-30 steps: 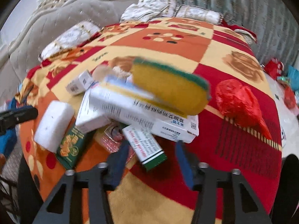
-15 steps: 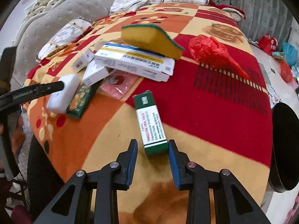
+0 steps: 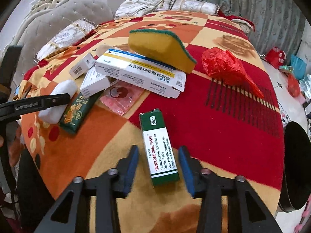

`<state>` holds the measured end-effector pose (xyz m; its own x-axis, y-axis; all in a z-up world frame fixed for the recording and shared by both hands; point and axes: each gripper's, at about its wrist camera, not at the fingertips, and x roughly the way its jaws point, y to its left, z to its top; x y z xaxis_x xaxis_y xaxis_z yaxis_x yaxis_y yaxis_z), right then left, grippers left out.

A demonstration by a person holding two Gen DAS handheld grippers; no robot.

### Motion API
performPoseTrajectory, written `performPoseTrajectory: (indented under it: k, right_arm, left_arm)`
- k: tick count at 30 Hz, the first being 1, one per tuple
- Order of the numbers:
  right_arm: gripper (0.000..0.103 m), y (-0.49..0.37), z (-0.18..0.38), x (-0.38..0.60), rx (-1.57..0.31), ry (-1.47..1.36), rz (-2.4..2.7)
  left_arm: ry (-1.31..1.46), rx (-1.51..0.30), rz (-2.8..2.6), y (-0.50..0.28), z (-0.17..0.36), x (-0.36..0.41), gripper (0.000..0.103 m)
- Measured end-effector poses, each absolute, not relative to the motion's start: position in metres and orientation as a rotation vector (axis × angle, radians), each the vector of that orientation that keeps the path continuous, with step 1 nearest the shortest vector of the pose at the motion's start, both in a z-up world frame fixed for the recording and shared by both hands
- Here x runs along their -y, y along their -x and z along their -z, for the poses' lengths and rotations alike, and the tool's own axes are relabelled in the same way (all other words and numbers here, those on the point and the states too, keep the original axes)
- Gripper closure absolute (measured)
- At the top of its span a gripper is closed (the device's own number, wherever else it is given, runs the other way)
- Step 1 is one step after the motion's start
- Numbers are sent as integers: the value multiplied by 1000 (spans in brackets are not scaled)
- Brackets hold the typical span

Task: Collect trash
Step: 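Grasp the white foam block with the left tool while the right tool grasps the green toothpaste box, then carry both items over the black bin and open both tools to release them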

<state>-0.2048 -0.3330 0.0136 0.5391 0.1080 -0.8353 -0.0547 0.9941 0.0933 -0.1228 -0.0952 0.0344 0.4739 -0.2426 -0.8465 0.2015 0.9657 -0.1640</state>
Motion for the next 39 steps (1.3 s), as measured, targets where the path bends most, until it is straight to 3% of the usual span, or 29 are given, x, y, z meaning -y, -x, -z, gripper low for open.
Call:
performPoseTrajectory:
  k: [2,18,39]
  right_arm:
    - [80,206,-18,334,-990,-69,-107]
    - [81,238,-71,376,-843,-123,-20]
    - [80,285,-85,500,-781,-235,264]
  left_arm:
    - [37,-1016,286,126,-45,97,48]
    - [-74,-893,475,163,-101,190,48]
    - [-196,-823,662,185,-113,335,48]
